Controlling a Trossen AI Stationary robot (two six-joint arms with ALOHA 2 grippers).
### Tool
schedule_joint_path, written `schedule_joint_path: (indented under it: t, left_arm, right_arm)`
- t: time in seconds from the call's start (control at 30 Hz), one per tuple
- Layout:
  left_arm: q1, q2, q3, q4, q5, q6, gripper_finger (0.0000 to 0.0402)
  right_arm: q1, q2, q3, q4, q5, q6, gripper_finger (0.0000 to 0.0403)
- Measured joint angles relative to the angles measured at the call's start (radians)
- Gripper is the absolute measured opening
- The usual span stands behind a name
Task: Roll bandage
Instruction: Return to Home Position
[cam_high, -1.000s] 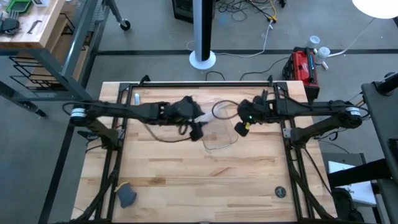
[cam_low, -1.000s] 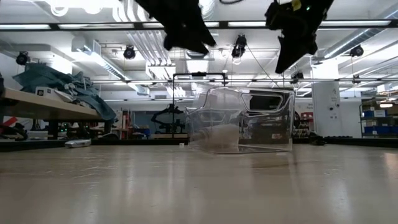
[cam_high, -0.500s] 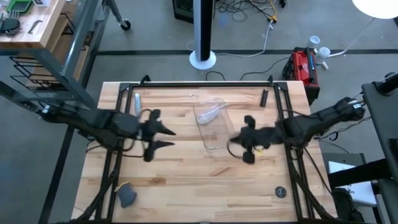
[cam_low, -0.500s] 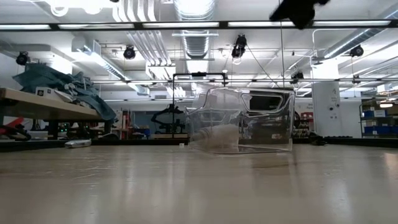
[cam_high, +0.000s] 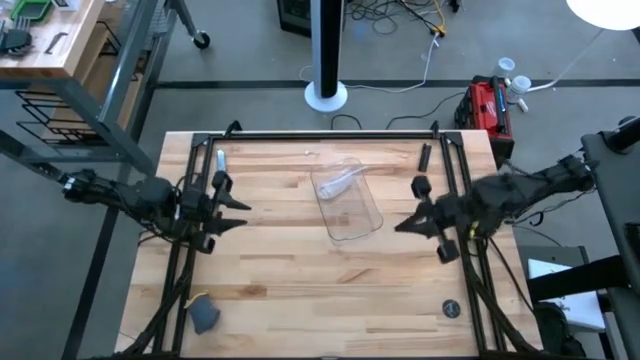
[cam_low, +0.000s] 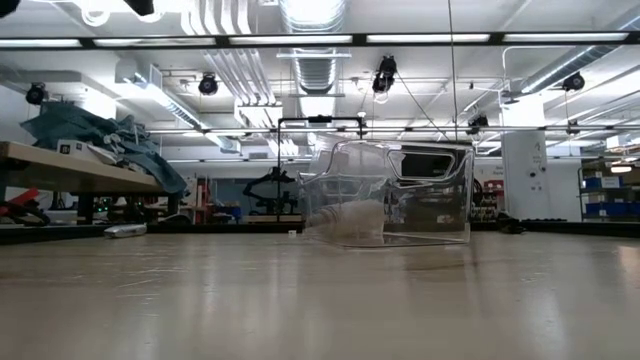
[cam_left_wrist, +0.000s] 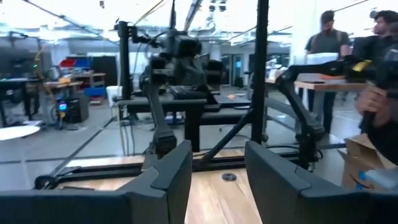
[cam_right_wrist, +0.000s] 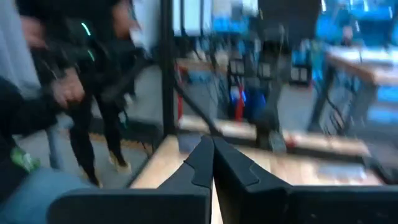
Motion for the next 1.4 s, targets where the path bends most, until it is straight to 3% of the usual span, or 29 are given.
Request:
schedule_joint_path:
  t: [0.13, 0.33, 0.47, 0.8, 1.13, 1.27, 1.4]
  left_arm:
    - [0.106, -0.008, -0.035, 0.049, 0.126, -0.005, 0.0137]
    - [0.305, 0.03, -0.039, 0.051, 0.329, -0.028, 0.0142]
    - [0.385, -0.021, -0.045, 0.035, 0.468, -0.058, 0.015]
    - [0.389, -0.263, -0.143, -0.039, 0.479, -0.093, 0.0173]
    - [0.389, -0.499, -0.362, 0.097, 0.478, -0.169, 0.0187]
    - [0.389, -0.498, -0.438, 0.104, 0.512, -0.134, 0.019]
    - [0.389, -0.472, -0.496, 0.104, 0.456, -0.131, 0.0187]
  right_arm:
    - [-0.1, -0.045, -0.037, 0.072, -0.135, -0.038, 0.0002]
    - [-0.194, -0.063, -0.074, 0.059, -0.141, -0.032, 0.0002]
    - [-0.2, -0.135, -0.135, 0.06, -0.152, -0.011, 0.0002]
    - [-0.195, -0.438, -0.418, 0.193, -0.154, 0.079, 0.0002]
    - [-0.195, -0.602, -0.613, 0.243, -0.15, 0.103, 0.0002]
    - [-0.195, -0.632, -0.71, 0.345, -0.15, 0.103, 0.0002]
    - [-0.195, -0.637, -0.788, 0.399, -0.15, 0.096, 0.0002]
